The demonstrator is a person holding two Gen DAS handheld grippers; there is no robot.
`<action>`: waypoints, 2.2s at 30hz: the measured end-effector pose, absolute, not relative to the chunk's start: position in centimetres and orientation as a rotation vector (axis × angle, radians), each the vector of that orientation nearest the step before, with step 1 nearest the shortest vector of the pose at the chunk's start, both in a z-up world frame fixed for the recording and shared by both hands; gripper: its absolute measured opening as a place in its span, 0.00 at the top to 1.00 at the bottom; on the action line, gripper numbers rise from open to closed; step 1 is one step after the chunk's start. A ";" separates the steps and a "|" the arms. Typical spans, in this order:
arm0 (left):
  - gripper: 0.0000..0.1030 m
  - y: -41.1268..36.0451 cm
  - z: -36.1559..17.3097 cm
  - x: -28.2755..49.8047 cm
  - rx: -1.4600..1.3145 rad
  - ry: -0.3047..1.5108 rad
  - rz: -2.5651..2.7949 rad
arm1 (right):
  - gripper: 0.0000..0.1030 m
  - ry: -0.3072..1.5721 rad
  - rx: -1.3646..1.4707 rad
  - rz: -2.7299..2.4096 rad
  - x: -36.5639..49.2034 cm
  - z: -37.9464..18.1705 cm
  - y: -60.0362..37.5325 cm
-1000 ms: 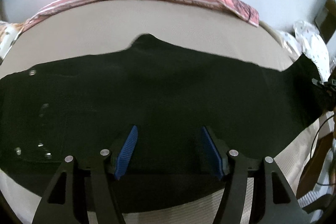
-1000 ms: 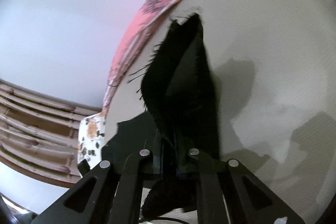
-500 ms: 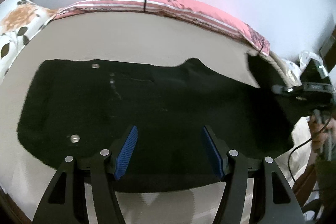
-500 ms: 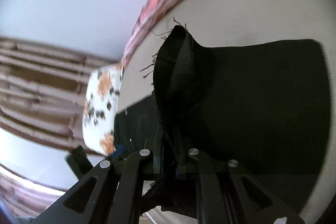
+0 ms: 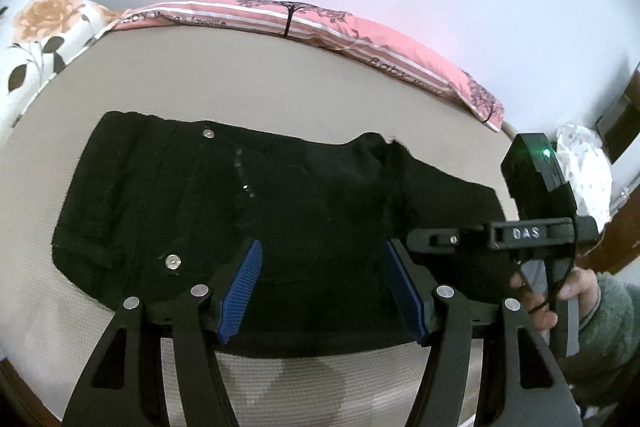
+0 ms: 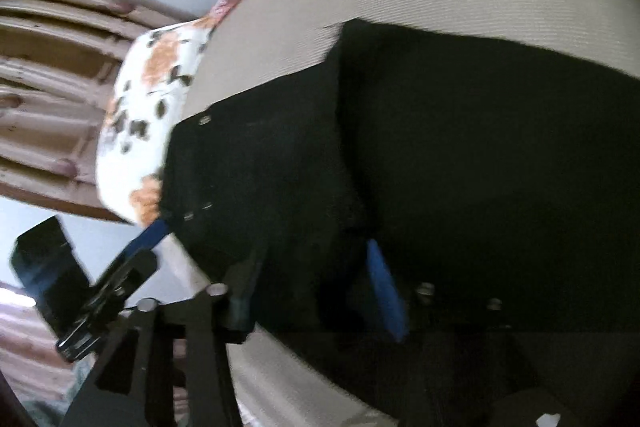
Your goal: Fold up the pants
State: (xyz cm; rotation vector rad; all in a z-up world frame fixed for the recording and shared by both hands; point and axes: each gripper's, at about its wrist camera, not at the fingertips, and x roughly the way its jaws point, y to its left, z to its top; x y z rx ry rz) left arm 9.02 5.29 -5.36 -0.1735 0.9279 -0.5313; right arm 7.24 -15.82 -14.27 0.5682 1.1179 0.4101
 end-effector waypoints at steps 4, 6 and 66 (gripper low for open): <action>0.38 4.6 -5.5 9.5 -0.212 0.962 -0.589 | 0.52 1.067 0.506 0.352 5.8 -12.4 -16.8; 0.38 3.7 -5.9 9.9 -0.250 1.006 -0.653 | 0.52 1.043 0.533 0.322 4.7 -11.8 -18.6; 0.91 -5.2 -12.8 14.3 -0.327 1.334 -0.730 | 0.49 0.985 0.540 0.058 -3.0 -13.3 -26.2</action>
